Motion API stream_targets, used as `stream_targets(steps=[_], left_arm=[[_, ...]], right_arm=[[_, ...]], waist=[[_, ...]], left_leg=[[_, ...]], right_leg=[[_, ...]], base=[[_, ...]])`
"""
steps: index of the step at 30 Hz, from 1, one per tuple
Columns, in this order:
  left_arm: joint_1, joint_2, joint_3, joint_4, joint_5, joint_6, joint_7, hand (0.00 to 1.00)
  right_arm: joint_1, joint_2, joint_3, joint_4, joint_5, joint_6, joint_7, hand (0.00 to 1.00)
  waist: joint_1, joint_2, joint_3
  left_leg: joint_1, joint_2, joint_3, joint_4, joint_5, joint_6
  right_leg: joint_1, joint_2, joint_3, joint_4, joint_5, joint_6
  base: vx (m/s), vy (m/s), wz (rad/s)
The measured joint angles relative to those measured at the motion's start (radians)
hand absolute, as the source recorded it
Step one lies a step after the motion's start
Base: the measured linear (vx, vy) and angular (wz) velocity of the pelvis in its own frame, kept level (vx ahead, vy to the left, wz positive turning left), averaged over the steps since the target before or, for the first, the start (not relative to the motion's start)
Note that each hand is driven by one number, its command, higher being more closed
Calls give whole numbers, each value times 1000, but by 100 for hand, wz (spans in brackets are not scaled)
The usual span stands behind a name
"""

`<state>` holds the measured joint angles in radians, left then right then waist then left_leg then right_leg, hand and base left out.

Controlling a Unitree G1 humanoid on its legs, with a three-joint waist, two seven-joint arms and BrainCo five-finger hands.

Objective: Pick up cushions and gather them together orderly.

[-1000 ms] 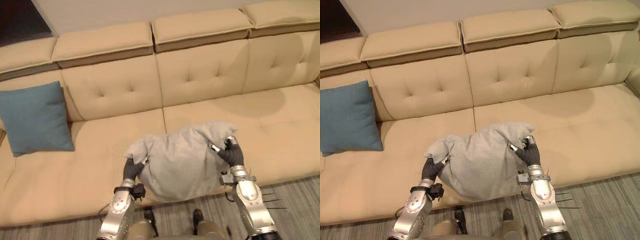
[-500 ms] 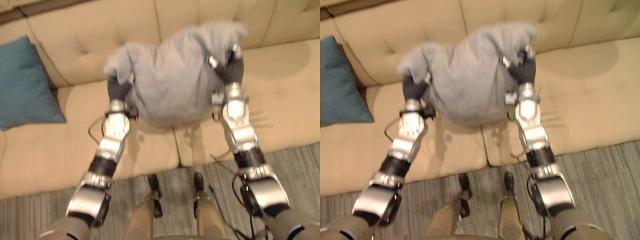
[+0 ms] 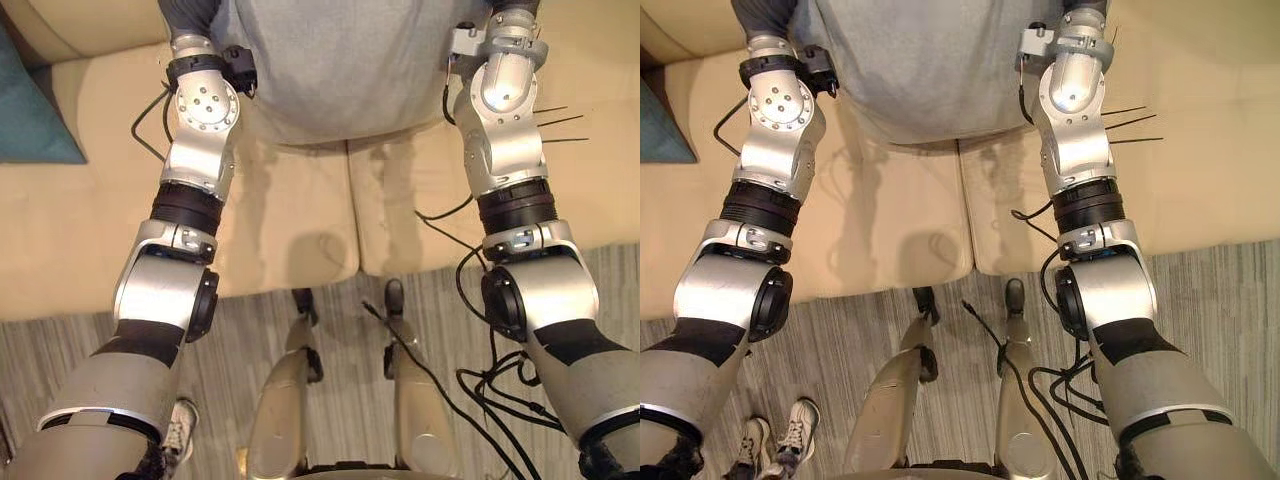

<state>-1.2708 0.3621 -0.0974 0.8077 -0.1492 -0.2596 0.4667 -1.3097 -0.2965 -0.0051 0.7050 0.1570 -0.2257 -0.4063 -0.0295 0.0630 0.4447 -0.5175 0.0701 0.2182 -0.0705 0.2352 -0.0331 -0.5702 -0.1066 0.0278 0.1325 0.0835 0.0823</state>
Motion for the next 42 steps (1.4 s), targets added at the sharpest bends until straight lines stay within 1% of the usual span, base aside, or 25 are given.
stream_targets(steps=[3, 5, 6, 8, 9, 12, 16, 17, 19, 23, 25, 26, 27, 29, 30, 31, 32, 34, 35, 36, 37, 38, 40, 41, 42], left_arm=[[-12, -6, 6, -1, -9, -1, -7, 0], [-14, -7, 21, -5, -9, -1, -7, 0], [-14, -6, 27, -5, -9, -1, -6, 0], [-14, 1, 37, -24, -9, 0, -5, 0], [-14, 8, 40, -28, -9, 0, -5, 0], [-11, 47, 47, -31, -7, 2, -7, 0], [2, 121, 79, -86, -20, 7, -7, 0], [14, 142, 114, -102, -45, 7, -7, 0], [37, 165, 150, -102, -81, 7, -8, 0], [125, 178, 187, -120, -128, 7, -28, 0], [255, 170, 190, -227, -127, 2, -33, 0], [295, 163, 190, -253, -126, -2, -35, 0], [380, 140, 190, -295, -122, -9, -49, 0], [564, 64, 181, -359, -113, -17, -83, 0], [627, 42, 175, -374, -113, -20, -93, 0], [763, -4, 158, -392, -114, -23, -134, 0], [870, -34, 129, -396, -114, -23, -166, 0], [1053, -87, 92, -395, -114, -21, -243, 0], [1144, -117, 91, -384, -109, -21, -283, 0], [1191, -128, 90, -369, -101, -20, -303, 0], [1259, -134, 91, -340, -64, -20, -331, 0], [1323, -134, 91, -293, -16, -16, -362, 0], [1378, -143, 99, -219, 21, -12, -382, 0], [1419, -156, 119, -141, 66, -10, -393, 0], [1431, -159, 125, -118, 82, -8, -399, 0]], right_arm=[[-1, -21, -26, -18, 22, -5, 6, 0], [-1, -32, -36, -29, 41, -5, 11, 0], [-1, -36, -37, -32, 43, -5, 12, 0], [2, -40, -37, -74, 48, -4, 16, 0], [4, -42, -36, -90, 48, -4, 18, 0], [6, -75, -33, -108, 50, -4, 21, 0], [6, -191, -13, -181, 83, -11, 58, 0], [8, -233, -5, -181, 99, -13, 80, 0], [13, -262, 17, -181, 129, -12, 89, 0], [63, -268, 24, -191, 170, -12, 129, 0], [208, -270, 15, -292, 190, -13, 137, 0], [253, -270, 13, -311, 191, -13, 145, 0], [353, -268, 7, -344, 191, -12, 158, 0], [572, -236, -29, -396, 187, -12, 182, 0], [638, -218, -40, -407, 186, -12, 190, 0], [774, -175, -60, -422, 182, -13, 210, 0], [872, -144, -69, -417, 171, -12, 226, 0], [1045, -96, -76, -410, 137, -9, 262, 0], [1135, -73, -76, -393, 99, -9, 289, 0], [1187, -60, -76, -374, 76, -9, 305, 0], [1255, -42, -77, -339, 26, -7, 327, 0], [1330, -25, -77, -284, -23, -6, 355, 0], [1414, -4, -77, -209, -64, -7, 378, 0], [1470, 18, -80, -129, -111, -7, 394, 0], [1485, 23, -81, -105, -128, -6, 400, 0]], waist=[[13, 1, 3], [17, 1, 3], [18, 1, 3], [19, 1, 3], [21, 1, 3], [24, 1, 3], [33, 1, 3], [34, 1, 3], [33, 1, 3], [33, 0, 2], [35, 0, 2], [37, 0, 2], [39, 0, 2], [40, -1, -3], [40, -4, -17], [39, -4, -53], [39, -5, -75], [34, -5, -80], [28, -6, -94], [23, -5, -111], [16, -5, -133], [15, -6, -166], [14, -7, -213], [14, -10, -250], [13, -11, -261]], left_leg=[[-12, -1, 1, 0, 1, -1], [-15, 0, 2, 0, 1, -1], [-17, 0, 2, 0, 0, -1], [-34, 1, 2, -2, 10, -16], [-38, 3, 2, -2, 10, -16], [-37, 9, 4, -2, 11, -16], [-32, 18, 5, 6, 11, -16], [-28, 19, 5, 11, 11, -16], [-11, 20, 9, 7, 11, -16], [32, 21, 20, -2, 9, -18], [58, 22, 27, -10, 6, -21], [70, 21, 28, -15, 8, -19], [92, 19, 28, -20, 10, -16], [137, 16, 27, -20, -2, -12], [141, 15, 27, -20, -11, -7], [143, 12, 22, -21, -17, -5], [150, 10, 17, -21, -21, -10], [195, 3, 4, -22, -24, -14], [213, 4, 1, -22, -27, -17], [221, 4, -2, -22, -29, -20], [240, 5, -6, -22, -34, -20], [270, 7, -9, -22, -48, -18], [306, 6, -9, -22, -65, -17], [339, 5, -9, -22, -84, -17], [348, 5, -9, -22, -87, -16]], right_leg=[[-34, -1, 6, 47, -21, 3], [-52, -1, 6, 77, -38, -3], [-60, -1, 7, 91, -48, 0], [-85, 0, 6, 116, -60, -4], [-94, 1, 6, 123, -65, -3], [-99, 3, 6, 136, -67, -2], [-97, 0, 1, 152, -68, -4], [-94, 0, 0, 157, -68, -4], [-82, 0, 2, 160, -68, -4], [-45, 0, 1, 164, -80, -4], [-20, 0, -1, 164, -86, -6], [-13, 0, -1, 164, -89, -6], [9, -1, -1, 166, -95, -4], [59, -4, -10, 171, -120, -3], [62, -4, -13, 177, -128, -3], [63, -4, -18, 187, -145, -3], [71, -5, -21, 188, -153, -3], [120, -5, -25, 183, -166, -2], [145, -6, -32, 173, -168, -2], [161, -5, -37, 163, -169, -2], [189, -5, -43, 147, -169, -2], [224, -2, -48, 131, -170, -1], [270, -2, -48, 105, -174, 3], [308, -2, -47, 87, -181, 8], [318, -3, -46, 84, -185, 13]], base=[[4, -4, 1], [7, -16, 4], [3, -26, 8], [-3, -30, 7], [0, 0, 0], [0, 0, 0], [0, 0, 0], [0, 0, 0], [-4, -10, -2], [-9, -24, 0], [2, -39, 2], [35, -50, 1], [60, -48, 7], [68, -41, 15], [60, -45, 16], [93, -60, 13], [140, -64, 13], [145, -47, 9], [98, -34, 10], [100, -26, 10], [101, -20, 3], [95, -17, 0], [83, -7, -6], [78, 3, -6], [58, 6, -7]])
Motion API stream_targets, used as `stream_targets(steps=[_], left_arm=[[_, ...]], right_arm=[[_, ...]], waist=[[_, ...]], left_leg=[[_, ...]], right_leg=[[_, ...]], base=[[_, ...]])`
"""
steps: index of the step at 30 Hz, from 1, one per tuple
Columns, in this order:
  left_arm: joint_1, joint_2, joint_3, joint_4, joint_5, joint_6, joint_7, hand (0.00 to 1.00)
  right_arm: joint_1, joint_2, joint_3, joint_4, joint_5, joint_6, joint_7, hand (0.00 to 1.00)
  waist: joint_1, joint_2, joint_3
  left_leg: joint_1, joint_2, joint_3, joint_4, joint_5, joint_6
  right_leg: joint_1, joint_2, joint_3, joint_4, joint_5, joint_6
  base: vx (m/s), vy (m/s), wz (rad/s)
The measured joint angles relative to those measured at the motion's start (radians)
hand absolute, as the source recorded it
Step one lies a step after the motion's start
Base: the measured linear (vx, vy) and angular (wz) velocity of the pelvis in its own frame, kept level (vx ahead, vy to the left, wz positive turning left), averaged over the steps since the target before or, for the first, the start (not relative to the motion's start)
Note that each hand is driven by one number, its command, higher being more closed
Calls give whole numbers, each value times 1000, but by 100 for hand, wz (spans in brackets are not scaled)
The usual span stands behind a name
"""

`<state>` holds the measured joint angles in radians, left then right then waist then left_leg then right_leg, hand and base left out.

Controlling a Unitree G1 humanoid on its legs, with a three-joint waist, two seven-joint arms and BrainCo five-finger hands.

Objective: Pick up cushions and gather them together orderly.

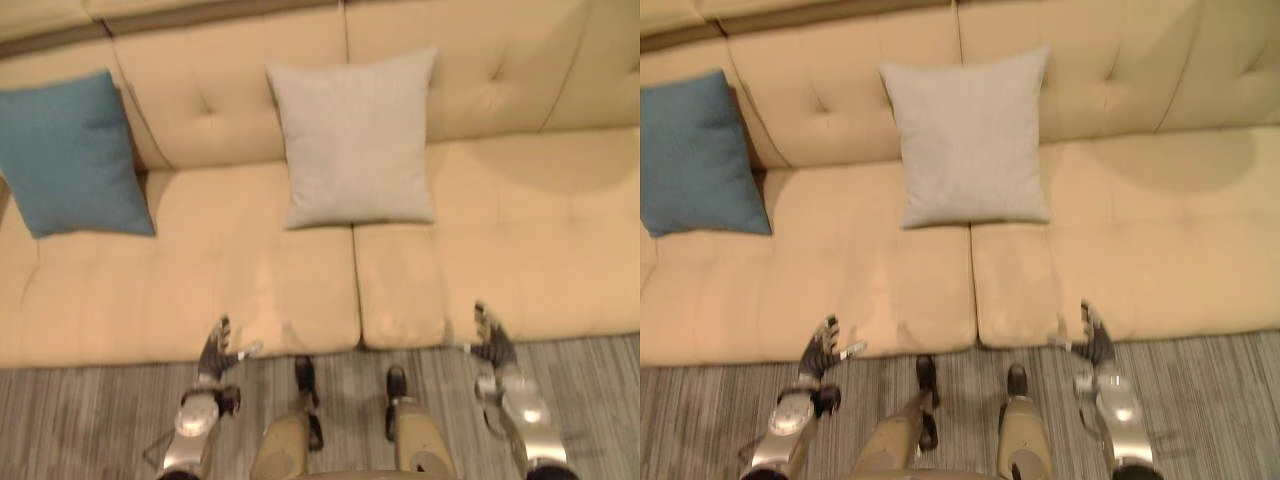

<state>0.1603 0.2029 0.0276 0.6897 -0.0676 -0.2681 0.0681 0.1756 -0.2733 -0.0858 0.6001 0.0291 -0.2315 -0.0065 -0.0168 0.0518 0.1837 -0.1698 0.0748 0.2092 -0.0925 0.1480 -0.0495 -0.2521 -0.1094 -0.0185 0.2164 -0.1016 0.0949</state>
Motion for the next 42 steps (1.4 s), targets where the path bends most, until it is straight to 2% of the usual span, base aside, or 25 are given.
stream_targets(steps=[4, 11, 12, 14, 15, 17, 18, 19, 20, 22, 23, 24, 26, 27, 28, 30, 31, 32, 33, 35, 36, 38, 39, 40, 42], left_arm=[[77, -34, 53, 136, 74, 25, -20, 0], [95, -56, 56, 209, 83, 47, -25, 0], [84, -59, 55, 208, 81, 47, -25, 0], [74, -60, 53, 206, 80, 47, -25, 0], [57, -57, 50, 201, 79, 47, -25, 0], [9, -42, 39, 161, 78, 47, -24, 0], [-6, -43, 44, 119, 77, 46, -23, 0], [-21, -41, 43, 88, 76, 45, -24, 0], [-27, -35, 40, 60, 74, 45, -24, 0], [-26, -34, 39, 36, 69, 47, -24, 0], [-24, -33, 30, 16, 63, 47, -22, 0], [-26, -38, 33, 15, 60, 48, -21, 0], [-13, -85, 11, 10, 58, 54, -20, 0], [-7, -87, -1, 9, 57, 54, -21, 0], [-2, -92, -13, 10, 51, 56, -21, 0], [3, -99, -21, 10, 39, 59, -23, 0], [-9, -100, -20, 11, 40, 63, -26, 0], [-8, -98, -18, 11, 40, 63, -26, 0], [-4, -97, -17, 10, 42, 63, -26, 0], [-8, -98, -17, 7, 43, 63, -31, 0], [-4, -100, -17, 7, 43, 63, -37, 0], [-2, -100, -17, 8, 43, 63, -42, 0], [-1, -100, -17, 10, 41, 63, -41, 0], [-2, -95, -16, 15, 41, 64, -40, 0], [10, -97, -19, 19, 41, 64, -39, 0]], right_arm=[[82, 35, -38, 130, -82, 11, 14, 0], [101, 41, -66, 212, -112, 35, 29, 0], [87, 47, -65, 212, -111, 45, 29, 0], [56, 64, -59, 209, -110, 45, 27, 0], [33, 81, -55, 205, -110, 45, 27, 0], [18, 119, -52, 184, -108, 45, 26, 0], [18, 140, -52, 171, -107, 47, 27, 0], [14, 152, -47, 151, -102, 49, 27, 0], [38, 153, -27, 129, -95, 49, 27, 0], [56, 154, -9, 120, -76, 46, 27, 0], [53, 150, 6, 112, -70, 45, 24, 0], [43, 146, 6, 111, -70, 45, 23, 0], [29, 125, -1, 73, -57, 41, 7, 0], [28, 125, -1, 63, -50, 41, 6, 0], [25, 123, -2, 50, -32, 40, 5, 0], [30, 116, -7, 56, -26, 45, 2, 0], [32, 127, -27, 60, -22, 46, 2, 0], [31, 131, -34, 60, -20, 46, 1, 0], [42, 138, -45, 60, -17, 45, -1, 0], [52, 137, -45, 60, -18, 45, -1, 0], [46, 135, -45, 60, -18, 45, 0, 0], [37, 136, -50, 60, -18, 45, -1, 0], [26, 138, -60, 62, -18, 45, -5, 0], [18, 156, -58, 72, -18, 46, -8, 0], [29, 166, -60, 74, -18, 46, -9, 0]], waist=[[-25, -10, -48], [-24, -24, -89], [-21, -34, -83], [-21, -38, -79], [-19, -42, -77], [-22, -59, -61], [-11, -57, -54], [-3, -62, -38], [-2, -70, -31], [4, -104, -39], [11, -129, -46], [17, -135, -45], [56, -87, -27], [63, -83, -27], [59, -63, -23], [53, -43, -17], [41, -46, -5], [35, -49, -3], [28, -67, 5], [31, -65, 0], [31, -62, -2], [32, -50, -9], [31, -38, -17], [31, -58, -17], [28, -65, -38]], left_leg=[[69, -2, 9, -5, -22, -2], [140, -3, 60, -9, -41, -1], [146, -3, 86, -9, -43, 0], [140, -1, 127, -3, -44, 3], [116, 7, 148, 6, -45, 4], [49, 27, 157, 99, -65, 28], [11, 65, 158, 144, -81, 40], [-5, 87, 151, 179, -90, 48], [-9, 93, 125, 217, -100, 47], [-27, 93, 100, 265, -99, 43], [-81, 99, 83, 324, -98, 42], [-98, 104, 77, 339, -92, 35], [-125, 166, 80, 336, -51, -13], [-142, 173, 82, 333, -35, -16], [-172, 192, 72, 310, 7, -32], [-178, 203, 69, 224, 95, -52], [-187, 201, 84, 287, 40, -54], [-187, 196, 91, 336, 3, -48], [-180, 185, 94, 452, -81, -32], [-158, 188, 83, 588, -187, -21], [-124, 185, 59, 647, -264, -24], [-72, 171, 33, 619, -332, -43], [-16, 146, 29, 509, -374, -54], [5, 122, 50, 448, -367, -56], [23, 102, 78, 396, -353, -54]], right_leg=[[73, -1, 10, -37, -1, -1], [125, 5, 71, -60, 1, 2], [119, 7, 95, -62, 14, 6], [89, 13, 132, -61, 34, 8], [63, 14, 146, -54, 49, 28], [18, 16, 153, -22, 76, 25], [9, 26, 154, -4, 82, 27], [-45, 34, 122, 226, 0, -17], [-67, 14, 95, 470, -58, -16], [-45, -20, 101, 649, -67, -6], [1, -39, 109, 653, -80, 23], [15, -30, 102, 625, -115, 40], [64, 8, 36, 481, -230, 10], [62, 15, 18, 457, -262, -2], [50, 35, -6, 431, -299, -28], [44, 49, -59, 364, -306, -56], [44, 43, -96, 344, -285, -107], [46, 33, -105, 342, -279, -111], [55, 22, -120, 326, -259, -117], [56, 22, -122, 295, -225, -118], [49, 28, -115, 266, -194, -109], [31, 37, -101, 248, -170, -98], [9, 40, -76, 249, -159, -83], [0, 32, -45, 233, -147, -67], [5, 31, -15, 157, -90, -50]], base=[[15, 10, -7], [11, 11, -24], [-6, 14, -54], [-18, 1, -62], [-13, -24, -41], [-30, -40, -18], [-55, -38, -3], [-51, -67, 17], [-52, -127, 38], [-59, -197, 48], [-106, -214, 40], [-183, -256, 19], [-230, -252, -28], [-261, -286, -20], [-231, -239, -2], [-403, -272, 24], [-393, -203, 34], [-269, -138, 40], [-282, -121, 33], [-289, -60, 14], [-214, 40, -6], [-182, 111, -23], [-201, 173, -41], [-190, 169, -40], [-136, 129, -43]])
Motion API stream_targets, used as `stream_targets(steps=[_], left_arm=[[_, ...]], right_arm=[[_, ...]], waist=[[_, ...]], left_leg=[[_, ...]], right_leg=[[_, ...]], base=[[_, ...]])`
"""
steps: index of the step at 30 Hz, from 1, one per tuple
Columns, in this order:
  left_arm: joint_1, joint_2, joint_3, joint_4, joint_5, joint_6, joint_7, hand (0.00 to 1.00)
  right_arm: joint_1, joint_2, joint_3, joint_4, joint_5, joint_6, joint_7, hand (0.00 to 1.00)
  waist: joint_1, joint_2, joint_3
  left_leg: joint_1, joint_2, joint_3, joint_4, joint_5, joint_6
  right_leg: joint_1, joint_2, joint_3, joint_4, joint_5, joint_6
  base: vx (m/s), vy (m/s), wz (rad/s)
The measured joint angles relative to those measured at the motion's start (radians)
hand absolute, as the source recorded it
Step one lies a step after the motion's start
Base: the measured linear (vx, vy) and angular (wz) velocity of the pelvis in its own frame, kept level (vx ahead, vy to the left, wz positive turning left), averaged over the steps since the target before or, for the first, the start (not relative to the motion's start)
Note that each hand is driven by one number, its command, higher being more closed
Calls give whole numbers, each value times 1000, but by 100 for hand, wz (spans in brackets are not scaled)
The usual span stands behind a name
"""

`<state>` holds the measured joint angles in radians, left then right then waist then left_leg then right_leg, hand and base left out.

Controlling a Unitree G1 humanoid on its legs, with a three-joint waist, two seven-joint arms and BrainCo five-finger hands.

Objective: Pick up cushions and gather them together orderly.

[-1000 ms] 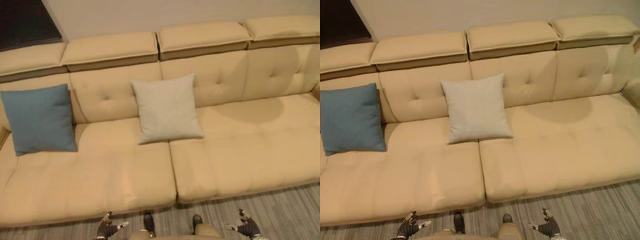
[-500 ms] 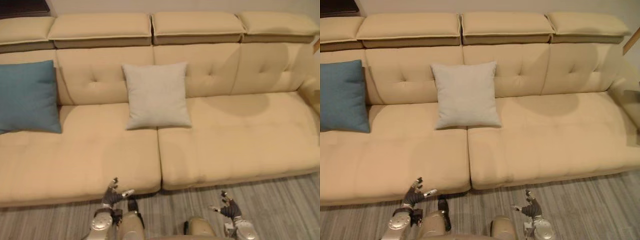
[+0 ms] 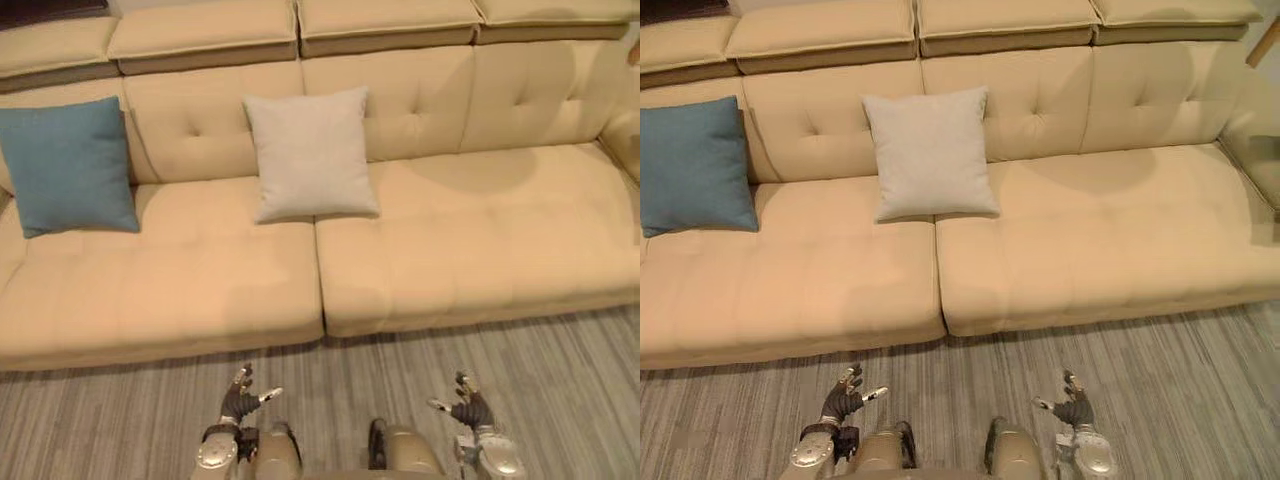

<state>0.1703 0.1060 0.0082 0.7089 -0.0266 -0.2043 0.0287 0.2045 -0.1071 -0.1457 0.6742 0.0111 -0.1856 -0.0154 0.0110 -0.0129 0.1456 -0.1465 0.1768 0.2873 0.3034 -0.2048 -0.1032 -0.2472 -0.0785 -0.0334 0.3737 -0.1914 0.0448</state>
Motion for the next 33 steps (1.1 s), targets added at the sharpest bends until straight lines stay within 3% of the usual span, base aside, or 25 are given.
stream_targets(steps=[4, 6, 8, 10, 11, 12, 13, 14, 15, 16, 17, 18, 19, 20, 21, 23, 24, 25, 28, 30, 31, 33], left_arm=[[0, 0, -8, 10, 0, 0, 0, 0], [-2, 0, -16, 8, 0, 0, 1, 0], [-1, 0, -21, -6, -2, 0, 3, 0], [-14, 7, -36, -35, -3, 0, 10, 0], [-27, 16, -38, -58, -4, -2, 15, 0], [-37, 18, -39, -61, -4, -2, 17, 0], [-58, 26, -44, -71, -8, -1, 17, 0], [-58, 26, -44, -71, -8, -1, 17, 0], [-64, 34, -48, -104, -22, 1, 17, 0], [-67, 38, -66, -126, -32, -1, 15, 0], [-76, 43, -74, -133, -38, -2, 15, 0], [-78, 52, -83, -140, -47, -3, 13, 0], [-84, 53, -91, -137, -52, 0, 9, 0], [-88, 50, -95, -136, -53, 0, 7, 0], [-113, 44, -115, -136, -53, -1, -3, 0], [-117, 32, -122, -135, -53, -2, -4, 0], [-116, 20, -137, -131, -53, -3, -4, 0], [-110, 2, -148, -129, -53, -4, -3, 0], [-79, -14, -158, -131, -61, -13, 0, 0], [-54, -15, -158, -136, -64, -18, 8, 0], [-40, -17, -157, -150, -64, -18, 20, 0], [-23, -21, -155, -158, -64, -18, 25, 0]], right_arm=[[-3, -2, -14, 11, 10, 0, -4, 0], [-3, -1, -17, 7, 24, 0, -4, 0], [-9, 3, -12, -35, 29, -2, -4, 0], [-22, 0, -13, -80, 38, -4, -7, 0], [-39, 1, -9, -85, 39, -4, -7, 0], [-49, -2, -5, -86, 40, -4, -8, 0], [-74, -7, 4, -87, 41, -4, -10, 0], [-74, -7, 4, -87, 41, -4, -10, 0], [-93, -12, 24, -91, 42, -4, -8, 0], [-108, -27, 38, -90, 43, -4, -9, 0], [-113, -27, 39, -90, 45, -4, -9, 0], [-122, -24, 45, -92, 48, -5, -8, 0], [-134, -25, 45, -92, 48, -6, -8, 0], [-132, -27, 45, -93, 48, -6, -8, 0], [-118, -36, 46, -101, 48, -5, -8, 0], [-115, -37, 54, -100, 49, -4, -8, 0], [-118, -38, 78, -100, 49, -4, -19, 0], [-127, -46, 102, -99, 49, -4, -29, 0], [-126, -48, 132, -96, 48, -4, -30, 0], [-127, -50, 138, -95, 48, -4, -36, 0], [-132, -59, 148, -85, 48, -4, -45, 0], [-153, -73, 152, -52, 48, -4, -49, 0]], waist=[[-25, 1, -19], [-31, 2, -18], [-41, 2, -17], [-65, 13, -9], [-66, 12, -6], [-69, 21, 3], [-74, 25, 26], [-74, 25, 26], [-81, 21, 23], [-81, 37, 26], [-81, 36, 25], [-78, 37, 24], [-81, 51, 22], [-85, 59, 17], [-93, 72, 10], [-88, 75, 12], [-81, 75, 14], [-70, 71, 17], [-41, 59, 27], [-27, 69, 33], [-10, 70, 33], [18, 82, 32]], left_leg=[[12, -23, 44, -24, -1, 3], [31, -21, 93, -3, -5, 26], [42, -7, 144, 63, -33, 49], [50, 20, 230, 95, -73, 53], [67, 46, 308, 96, -100, 54], [77, 58, 348, 95, -111, 60], [118, 68, 432, 82, -112, 60], [118, 68, 432, 82, -112, 60], [188, 72, 590, 67, -115, 52], [235, 73, 675, 56, -118, 38], [252, 69, 699, 50, -115, 32], [283, 67, 730, 49, -110, 23], [303, 82, 737, 82, -106, 9], [306, 98, 733, 112, -98, -5], [296, 176, 679, 297, -50, -12], [262, 230, 577, 463, 39, 102], [190, 226, 413, 591, 9, 84], [96, 165, 243, 671, -32, 40], [-48, 77, 101, 646, -59, 43], [-148, 26, 27, 531, -58, 43], [-195, -28, -18, 377, -44, 20], [-230, -75, -31, 119, 14, -27]], right_leg=[[-2, 11, 78, -91, 79, 27], [-6, 27, 138, -104, 104, 28], [-36, 69, 260, -107, 138, 37], [-75, 104, 304, -122, 187, 40], [-102, 108, 214, -148, 202, -29], [-104, 94, 158, -148, 192, -59], [-131, 22, -65, -90, 159, -104], [-131, 22, -65, -90, 159, -104], [-125, -87, -453, -13, 76, -197], [-100, -141, -616, 10, 62, -207], [-87, -148, -650, 9, 69, -198], [-80, -140, -657, 4, 106, -154], [-100, -97, -581, 11, 99, -149], [-104, -79, -559, 15, 90, -148], [-101, -23, -484, 26, 59, -151], [-73, 20, -419, 18, 38, -168], [-45, 45, -354, 8, 25, -175], [-10, 59, -282, -2, 13, -170], [88, 60, -167, -48, -3, -145], [159, 51, -126, -88, -22, -123], [188, 39, -109, -110, -35, -103], [251, 41, -100, -159, -55, -76]], base=[[-32, 128, -61], [41, 128, -103], [44, 99, -165], [-15, 65, -191], [-54, 41, -195], [-63, 31, -194], [-23, 26, -115], [14, 9, -218], [102, -74, -231], [102, -82, -277], [156, -140, -229], [195, -196, -234], [252, -229, -217], [377, -252, -211], [336, -158, -156], [317, -106, -149], [337, -37, -172], [329, -2, -168], [397, 90, -131], [409, 154, -66], [304, 157, -36], [486, 243, -28]])
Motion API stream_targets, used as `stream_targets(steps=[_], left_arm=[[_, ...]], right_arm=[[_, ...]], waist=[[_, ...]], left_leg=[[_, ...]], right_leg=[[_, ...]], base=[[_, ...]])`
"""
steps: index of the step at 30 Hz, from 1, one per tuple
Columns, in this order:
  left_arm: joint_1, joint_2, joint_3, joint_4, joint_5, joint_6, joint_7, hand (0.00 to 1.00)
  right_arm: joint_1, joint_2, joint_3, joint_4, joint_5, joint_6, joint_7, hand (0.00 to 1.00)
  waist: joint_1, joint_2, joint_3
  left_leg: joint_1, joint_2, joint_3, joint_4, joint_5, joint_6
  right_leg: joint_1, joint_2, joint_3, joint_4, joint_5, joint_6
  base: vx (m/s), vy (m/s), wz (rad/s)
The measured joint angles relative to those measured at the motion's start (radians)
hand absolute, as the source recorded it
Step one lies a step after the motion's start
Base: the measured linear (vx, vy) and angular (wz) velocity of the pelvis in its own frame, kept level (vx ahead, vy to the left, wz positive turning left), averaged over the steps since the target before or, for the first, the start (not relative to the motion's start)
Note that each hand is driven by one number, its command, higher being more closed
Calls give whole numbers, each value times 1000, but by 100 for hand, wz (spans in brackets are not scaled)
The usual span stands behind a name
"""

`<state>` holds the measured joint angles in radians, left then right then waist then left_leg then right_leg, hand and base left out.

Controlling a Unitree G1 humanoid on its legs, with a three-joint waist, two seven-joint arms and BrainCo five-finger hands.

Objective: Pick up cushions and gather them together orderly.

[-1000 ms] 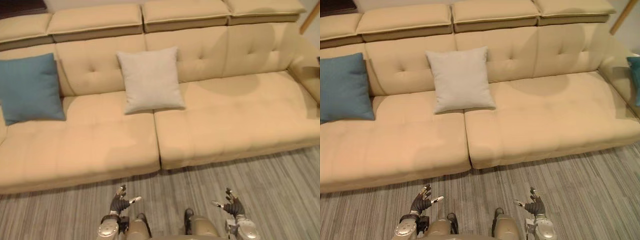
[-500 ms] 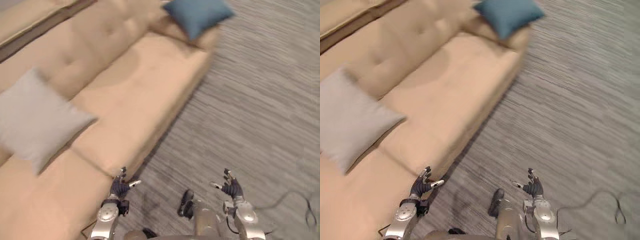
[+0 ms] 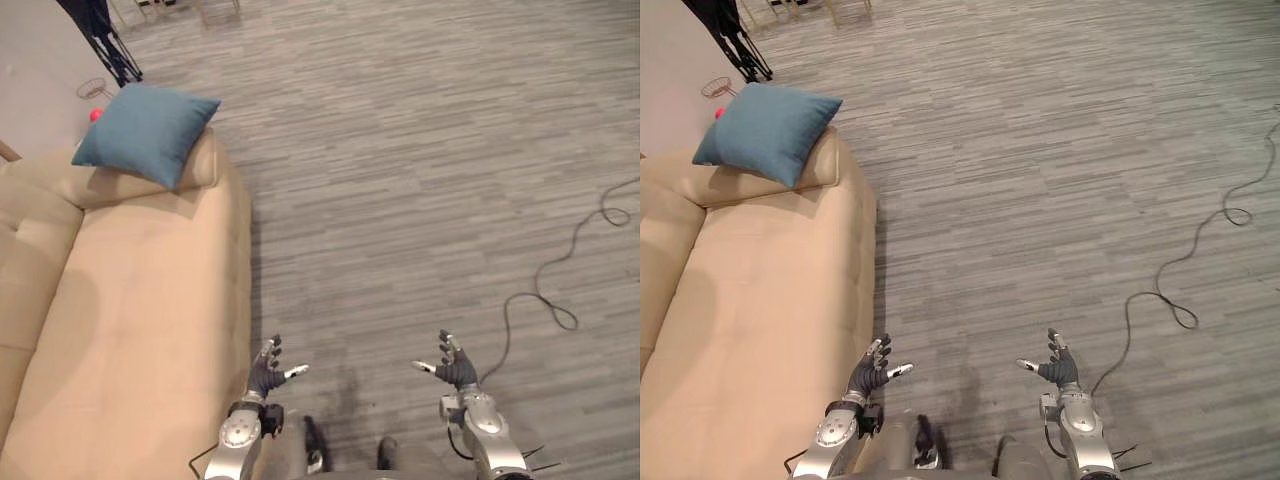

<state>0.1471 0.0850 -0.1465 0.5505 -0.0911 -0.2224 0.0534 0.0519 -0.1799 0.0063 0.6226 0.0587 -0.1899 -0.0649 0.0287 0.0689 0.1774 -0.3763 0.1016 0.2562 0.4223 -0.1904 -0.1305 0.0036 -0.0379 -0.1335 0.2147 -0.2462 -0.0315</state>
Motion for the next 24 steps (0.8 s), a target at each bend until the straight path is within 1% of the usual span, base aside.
stream_targets(steps=[1, 2, 3, 4, 5, 6, 7, 8, 9, 10, 11, 12, 13, 14, 15, 16, 17, 18, 19, 20, 21, 22, 23, 24], left_arm=[[6, -1, 1, 1, 0, 1, 6, 0], [12, 1, 5, 1, 0, 2, 13, 0], [20, 2, 22, 0, 0, 2, 15, 0], [25, -12, 42, 5, 0, 6, 16, 0], [25, -20, 41, 8, -2, 8, 17, 0], [26, -21, 39, 11, -3, 9, 16, 0], [28, -18, 39, 12, -7, 16, 19, 0], [34, -14, 39, 13, -10, 19, 21, 0], [40, -6, 40, 14, -14, 19, 27, 0], [38, -1, 41, 14, -17, 18, 37, 0], [33, 1, 43, 15, -18, 18, 39, 0], [23, 11, 43, 18, -18, 18, 39, 0], [0, 16, 43, 39, -18, 19, 39, 0], [-32, 13, 43, 62, -18, 20, 40, 0], [-43, 14, 44, 72, -18, 20, 41, 0], [-51, 14, 51, 87, -15, 19, 44, 0], [-44, 17, 72, 93, -11, 19, 57, 0], [-31, 21, 79, 96, -10, 19, 58, 0], [-42, -5, 84, 137, -11, 21, 61, 0], [-40, -15, 78, 143, -11, 20, 56, 0], [-44, -27, 79, 153, -12, 21, 55, 0], [-43, -41, 93, 162, -12, 21, 54, 0], [-43, -45, 101, 170, -12, 21, 53, 0], [-40, -44, 118, 181, -12, 21, 50, 0]], right_arm=[[-6, 1, -4, 7, 0, 0, -5, 0], [-9, 9, -2, 12, 0, 1, -10, 0], [-11, 20, 3, 15, 0, 0, -10, 0], [-21, 21, -2, 22, -3, 0, -11, 0], [-25, 23, -20, 33, -21, 0, -18, 0], [-26, 25, -27, 36, -25, 1, -19, 0], [-19, 31, -31, 47, -32, 2, -19, 0], [-18, 34, -31, 57, -34, 2, -18, 0], [-17, 39, -29, 63, -37, 2, -18, 0], [-24, 39, -29, 63, -46, 2, -17, 0], [-27, 39, -30, 63, -52, 1, -17, 0], [-39, 36, -31, 63, -58, 1, -17, 0], [-48, 21, -30, 66, -60, 1, -15, 0], [-43, 2, -35, 70, -60, 3, -8, 0], [-38, -1, -43, 71, -60, 4, -5, 0], [-26, -2, -49, 71, -61, 6, -4, 0], [-2, -1, -44, 69, -66, 9, -1, 0], [10, 2, -42, 69, -66, 12, 1, 0], [20, -15, -47, 74, -67, 21, 1, 0], [20, -19, -50, 68, -67, 23, 2, 0], [19, -24, -48, 67, -67, 23, 3, 0], [15, -23, -43, 67, -67, 23, 2, 0], [14, -20, -43, 67, -66, 23, 2, 0], [5, -15, -44, 65, -60, 22, 2, 0]], waist=[[23, 5, -6], [40, -6, -15], [42, -39, -33], [39, -57, -38], [37, -67, -33], [34, -71, -31], [29, -75, -29], [25, -73, -28], [18, -71, -28], [15, -58, -28], [13, -53, -28], [12, -44, -25], [6, -18, -12], [-15, 6, 1], [-21, 12, 4], [-29, 10, 3], [-32, -11, -6], [-31, -27, -14], [-43, 13, -23], [-47, 22, -29], [-47, 29, -25], [-30, 34, -15], [-22, 35, -9], [-7, 21, 3]], left_leg=[[3, -12, 7, -110, 115, 47], [11, -22, 6, -102, 160, 98], [1, -53, 14, -68, 132, 147], [-8, -72, 12, -17, 79, 200], [27, -90, 19, 22, 20, 218], [53, -101, 18, 26, -2, 221], [124, -119, 9, 29, -43, 228], [180, -125, 7, 19, -64, 229], [259, -135, 5, -26, -73, 226], [343, -135, 3, -98, -74, 224], [369, -135, -4, -127, -74, 224], [406, -133, -16, -164, -77, 218], [453, -117, -27, -201, -83, 204], [491, -94, -47, -213, -93, 181], [507, -86, -59, -212, -99, 160], [534, -80, -72, -211, -111, 132], [585, -77, -87, -191, -148, 69], [599, -79, -102, -167, -165, 42], [583, -39, -124, -66, -173, 22], [502, 2, -122, 103, -96, -2], [447, 24, -102, 233, -6, 18], [375, 98, -50, 414, 102, 39], [342, 140, -14, 511, 80, 61], [275, 186, 41, 635, 34, 112]], right_leg=[[36, 5, 7, -15, -27, 22], [46, -5, 23, -11, -47, 30], [43, -32, 26, 19, -72, 61], [0, -65, 29, 162, -95, 102], [-90, -105, 51, 436, -65, 177], [-122, -120, 62, 541, -28, 247], [-171, -152, 59, 733, 0, 294], [-191, -177, 35, 814, -12, 251], [-220, -205, -13, 849, -41, 196], [-280, -219, -84, 810, -77, 130], [-313, -220, -107, 782, -85, 115], [-367, -216, -131, 717, -91, 105], [-408, -185, -143, 575, -87, 104], [-434, -144, -126, 401, -41, 97], [-446, -127, -105, 315, 3, 97], [-454, -101, -72, 185, 93, 99], [-450, -76, -45, 8, 276, 79], [-453, -75, -27, 3, 355, 44], [-476, -67, -42, 132, 373, 29], [-464, -78, -71, 184, 290, 21], [-439, -73, -84, 187, 260, 18], [-370, -55, -91, 155, 231, 8], [-324, -42, -92, 130, 221, 1], [-226, -32, -91, 73, 199, -3]], base=[[501, 239, -30], [585, 241, -26], [537, 164, -5], [925, 305, 17], [804, 256, 23], [808, 249, 26], [558, 134, 18], [675, 129, 11], [632, 90, -11], [608, 77, -17], [576, 51, -19], [674, 10, -3], [670, -15, 24], [559, -44, 44], [353, -57, 59], [671, -147, 51], [697, -178, 47], [858, -262, 51], [687, -229, 63], [671, -239, 58], [653, -236, 35], [517, -217, 6], [630, -232, -10], [709, -189, -10]])
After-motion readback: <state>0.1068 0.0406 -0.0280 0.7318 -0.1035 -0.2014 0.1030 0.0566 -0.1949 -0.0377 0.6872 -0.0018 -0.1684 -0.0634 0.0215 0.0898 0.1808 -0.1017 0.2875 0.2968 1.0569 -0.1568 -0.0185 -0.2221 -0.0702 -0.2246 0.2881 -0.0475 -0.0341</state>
